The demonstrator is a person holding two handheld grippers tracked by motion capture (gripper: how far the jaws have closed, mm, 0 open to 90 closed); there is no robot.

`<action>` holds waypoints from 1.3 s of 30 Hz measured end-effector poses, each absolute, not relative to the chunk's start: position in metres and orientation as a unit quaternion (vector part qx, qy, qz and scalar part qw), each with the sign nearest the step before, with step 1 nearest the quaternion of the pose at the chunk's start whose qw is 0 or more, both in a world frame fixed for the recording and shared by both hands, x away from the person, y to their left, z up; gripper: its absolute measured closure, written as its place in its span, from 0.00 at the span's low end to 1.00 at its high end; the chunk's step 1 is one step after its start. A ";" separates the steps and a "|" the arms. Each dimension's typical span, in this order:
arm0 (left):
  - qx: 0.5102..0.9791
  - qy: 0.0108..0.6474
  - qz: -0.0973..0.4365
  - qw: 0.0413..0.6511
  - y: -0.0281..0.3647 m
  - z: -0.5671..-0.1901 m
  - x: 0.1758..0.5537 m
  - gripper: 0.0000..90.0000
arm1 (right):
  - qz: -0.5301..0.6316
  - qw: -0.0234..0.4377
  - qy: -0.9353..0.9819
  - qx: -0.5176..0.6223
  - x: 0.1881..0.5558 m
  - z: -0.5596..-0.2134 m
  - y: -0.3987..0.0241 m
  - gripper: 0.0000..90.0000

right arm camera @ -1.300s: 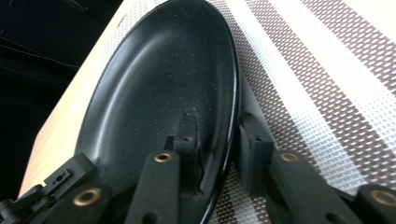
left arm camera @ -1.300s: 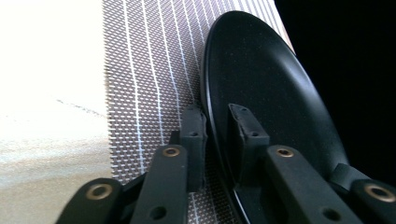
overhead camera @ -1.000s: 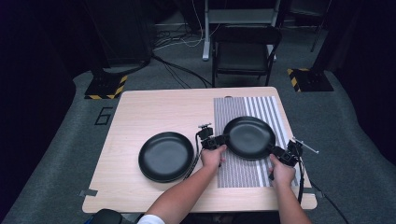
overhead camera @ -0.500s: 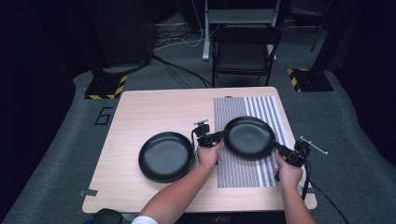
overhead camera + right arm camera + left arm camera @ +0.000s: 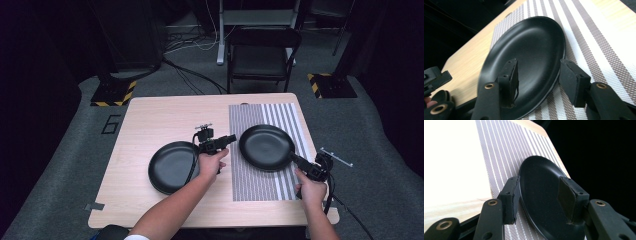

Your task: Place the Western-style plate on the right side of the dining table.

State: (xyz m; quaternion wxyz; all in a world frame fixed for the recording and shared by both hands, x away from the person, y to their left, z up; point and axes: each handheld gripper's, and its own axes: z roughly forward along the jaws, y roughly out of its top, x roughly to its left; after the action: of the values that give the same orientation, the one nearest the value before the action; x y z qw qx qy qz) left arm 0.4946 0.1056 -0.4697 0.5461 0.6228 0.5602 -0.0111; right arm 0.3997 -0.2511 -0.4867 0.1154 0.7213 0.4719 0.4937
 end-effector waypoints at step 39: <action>0.673 0.525 0.136 0.502 0.301 -0.444 0.427 0.57 | 0.481 0.166 0.569 0.646 0.353 -0.463 -0.233 0.50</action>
State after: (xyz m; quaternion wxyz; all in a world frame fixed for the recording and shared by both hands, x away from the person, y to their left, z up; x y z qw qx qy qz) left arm 0.4270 0.3006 -0.4439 0.5020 0.6735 0.5252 0.1363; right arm 0.3534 -0.2334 -0.4628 0.1665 0.6459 0.5686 0.4814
